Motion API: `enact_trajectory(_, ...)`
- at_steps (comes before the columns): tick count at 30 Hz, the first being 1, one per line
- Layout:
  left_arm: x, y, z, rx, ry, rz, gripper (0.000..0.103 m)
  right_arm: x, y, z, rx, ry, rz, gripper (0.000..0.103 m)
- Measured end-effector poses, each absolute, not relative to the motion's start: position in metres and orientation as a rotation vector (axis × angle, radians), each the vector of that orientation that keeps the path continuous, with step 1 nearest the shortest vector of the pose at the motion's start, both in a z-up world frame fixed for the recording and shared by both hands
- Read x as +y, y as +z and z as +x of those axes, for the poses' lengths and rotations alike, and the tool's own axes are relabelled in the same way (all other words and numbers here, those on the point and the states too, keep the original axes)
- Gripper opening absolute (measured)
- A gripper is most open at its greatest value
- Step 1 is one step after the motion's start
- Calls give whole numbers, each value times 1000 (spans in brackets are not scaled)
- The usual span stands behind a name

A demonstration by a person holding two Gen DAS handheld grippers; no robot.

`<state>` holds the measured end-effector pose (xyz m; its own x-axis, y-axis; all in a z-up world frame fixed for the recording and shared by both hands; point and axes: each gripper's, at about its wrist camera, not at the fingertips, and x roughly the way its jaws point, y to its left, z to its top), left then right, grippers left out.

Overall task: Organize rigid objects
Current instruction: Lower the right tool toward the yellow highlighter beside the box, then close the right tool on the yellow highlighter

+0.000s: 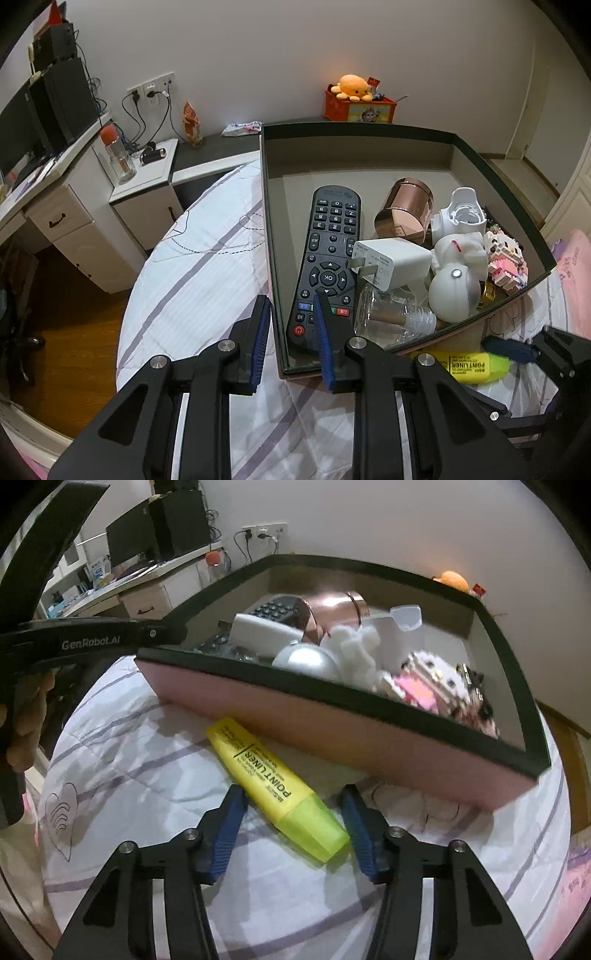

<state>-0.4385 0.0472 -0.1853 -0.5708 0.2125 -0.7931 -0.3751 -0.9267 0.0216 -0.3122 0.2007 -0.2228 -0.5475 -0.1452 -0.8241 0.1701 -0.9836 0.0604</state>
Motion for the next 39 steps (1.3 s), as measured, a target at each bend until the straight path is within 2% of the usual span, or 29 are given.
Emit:
enact_trajectory(14, 42, -181, -433, 266, 2484, -1207, 23, 210, -223, -278, 23, -2673, 1453, 33)
enact_trajectory(16, 43, -181, -432, 269, 2486, -1205, 23, 213, -222, -274, 6, -2682, 1449, 33)
enact_trajectory(19, 43, -181, -432, 260, 2482, -1209, 23, 212, -223, -277, 26, -2691, 1433, 34)
enact_trajectory(26, 42, -179, -432, 279, 2478, -1208, 23, 216, -221, -291, 47, -2674, 1403, 44)
enact_trajectory(30, 43, -179, -432, 278, 2479, -1209, 23, 215, -219, -298, 106, -2682, 1379, 57)
enact_trajectory(39, 44, -179, -432, 296, 2477, -1210, 23, 215, -226, -311, 75, -2639, 1345, 56)
